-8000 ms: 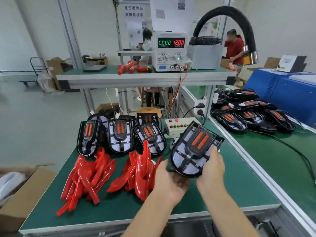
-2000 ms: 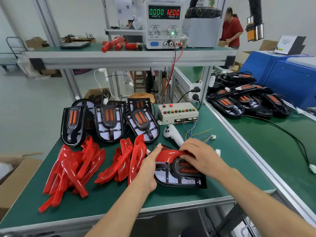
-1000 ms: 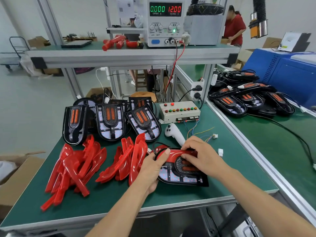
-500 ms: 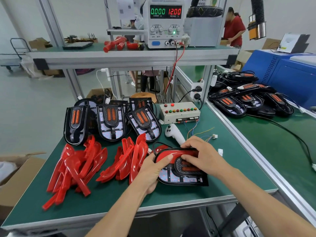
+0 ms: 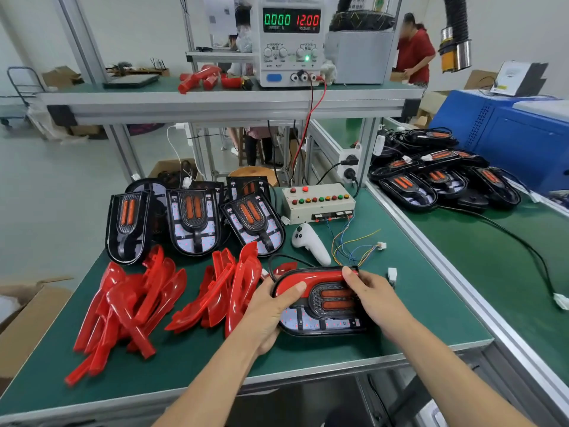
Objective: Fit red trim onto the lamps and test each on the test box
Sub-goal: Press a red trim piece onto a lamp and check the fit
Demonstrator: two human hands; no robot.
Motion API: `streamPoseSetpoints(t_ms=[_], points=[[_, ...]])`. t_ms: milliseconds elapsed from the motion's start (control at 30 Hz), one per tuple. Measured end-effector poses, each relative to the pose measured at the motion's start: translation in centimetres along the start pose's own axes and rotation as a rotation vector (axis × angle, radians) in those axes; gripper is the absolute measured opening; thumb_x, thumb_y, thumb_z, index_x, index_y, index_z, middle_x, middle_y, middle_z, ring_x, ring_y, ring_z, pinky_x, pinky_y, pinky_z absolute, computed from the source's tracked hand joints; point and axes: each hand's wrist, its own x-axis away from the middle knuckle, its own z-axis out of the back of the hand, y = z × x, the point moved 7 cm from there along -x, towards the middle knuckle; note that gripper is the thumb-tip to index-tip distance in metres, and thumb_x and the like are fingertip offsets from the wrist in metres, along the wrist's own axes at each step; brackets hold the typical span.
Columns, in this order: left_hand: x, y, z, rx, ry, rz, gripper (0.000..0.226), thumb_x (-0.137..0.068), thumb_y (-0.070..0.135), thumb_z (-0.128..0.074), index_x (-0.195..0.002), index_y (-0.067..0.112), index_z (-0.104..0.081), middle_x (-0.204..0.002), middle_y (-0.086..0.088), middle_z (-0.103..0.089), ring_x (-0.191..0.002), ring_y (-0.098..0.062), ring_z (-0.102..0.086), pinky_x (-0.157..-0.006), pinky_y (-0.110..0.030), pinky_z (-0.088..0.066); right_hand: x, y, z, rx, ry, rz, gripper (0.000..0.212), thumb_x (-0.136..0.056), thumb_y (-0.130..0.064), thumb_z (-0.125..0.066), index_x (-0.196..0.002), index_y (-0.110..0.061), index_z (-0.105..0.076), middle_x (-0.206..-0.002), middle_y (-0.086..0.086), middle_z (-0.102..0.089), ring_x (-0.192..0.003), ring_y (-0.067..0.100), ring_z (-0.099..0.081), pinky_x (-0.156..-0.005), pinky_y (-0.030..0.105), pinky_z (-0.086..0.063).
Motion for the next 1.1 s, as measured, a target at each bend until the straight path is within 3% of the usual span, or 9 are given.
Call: streamPoseSetpoints(t_ms=[67,167,333,433,600,767,1033,1100], points=[[-0.03,-0.08,-0.04,-0.001,-0.002,-0.003,0.05,-0.08,0.016,-0.079,-0.126,0.008,-0.063,-0.116,-0.015,-0.075,-0.104,-0.028,-0.074,-0.083,-0.034,-0.061,-0.19,0.29,-0.12,-0.061,0.014,-0.019,0.038,-0.099,-0.049,-0.059,-0.101,-0.015,-0.077,-0.094,-0.004,-0.081,-0.089,0.01,-0.077,-0.076,0.021,-0.054],[-0.04,0.11,0.0,-0.006,0.001,-0.014,0.05,-0.079,0.016,-0.079,-0.126,0.008,-0.063,-0.116,-0.015,-0.075,-0.104,-0.028,-0.074,-0.083,-0.034,-0.061,-0.33,0.42,-0.28,-0.158,0.023,-0.036,0.034,-0.099,-0.043,-0.063,-0.101,-0.012,-0.078,-0.094,0.002,-0.081,-0.087,0.015,-0.078,-0.067,0.018,-0.057],[-0.03,0.05,0.0,-0.015,-0.004,-0.017,0.051,-0.079,0.018,-0.08,-0.126,0.009,-0.064,-0.115,-0.014,-0.076,-0.103,-0.027,-0.074,-0.082,-0.033,-0.061,-0.6,0.79,-0.37,-0.281,-0.008,-0.103,0.033,-0.096,-0.035,-0.067,-0.105,-0.005,-0.077,-0.1,0.013,-0.079,-0.095,0.028,-0.077,-0.08,0.034,-0.059],[-0.04,0.04,0.07,-0.026,-0.004,-0.01,0.052,-0.078,0.02,-0.081,-0.126,0.011,-0.064,-0.115,-0.013,-0.076,-0.106,-0.028,-0.073,-0.085,-0.035,-0.061,-0.58,0.8,-0.3,-0.332,-0.042,-0.136,0.035,-0.096,-0.033,-0.067,-0.106,-0.001,-0.076,-0.102,0.017,-0.078,-0.093,0.03,-0.077,-0.071,0.033,-0.062],[-0.02,0.07,0.02,-0.037,-0.004,-0.009,0.054,-0.078,0.022,-0.081,-0.127,0.012,-0.063,-0.116,-0.012,-0.075,-0.107,-0.028,-0.073,-0.085,-0.035,-0.061,-0.79,0.96,-0.33,-0.324,-0.028,-0.149,0.037,-0.096,-0.036,-0.066,-0.106,-0.001,-0.075,-0.101,0.018,-0.078,-0.094,0.031,-0.077,-0.078,0.037,-0.06],[0.15,-0.16,0.05,0.026,-0.002,0.037,0.052,-0.084,0.034,-0.076,-0.129,0.011,-0.064,-0.121,-0.012,-0.074,-0.115,-0.029,-0.07,-0.1,-0.045,-0.056,-0.86,1.09,-0.2,-0.329,-0.023,-0.171,0.039,-0.097,-0.036,-0.065,-0.107,0.0,-0.075,-0.102,0.017,-0.078,-0.096,0.032,-0.076,-0.09,0.044,-0.058],[0.41,-0.33,0.04,0.102,0.004,0.079,0.047,-0.086,0.029,-0.07,-0.129,0.012,-0.066,-0.123,-0.012,-0.073,-0.114,-0.028,-0.07,-0.09,-0.04,-0.059,-0.39,0.8,-0.57,-0.375,-0.021,-0.186,0.038,-0.1,-0.032,-0.062,-0.106,0.003,-0.075,-0.101,0.021,-0.078,-0.093,0.034,-0.077,-0.07,0.036,-0.063],[0.39,-0.38,0.1,0.11,0.008,0.085,0.044,-0.086,0.029,-0.069,-0.127,0.012,-0.068,-0.122,-0.013,-0.074,-0.112,-0.028,-0.071,-0.089,-0.04,-0.06,-0.26,0.63,-0.55,-0.365,-0.017,-0.179,0.037,-0.1,-0.032,-0.063,-0.105,0.002,-0.075,-0.101,0.02,-0.078,-0.093,0.032,-0.077,-0.071,0.034,-0.063]])
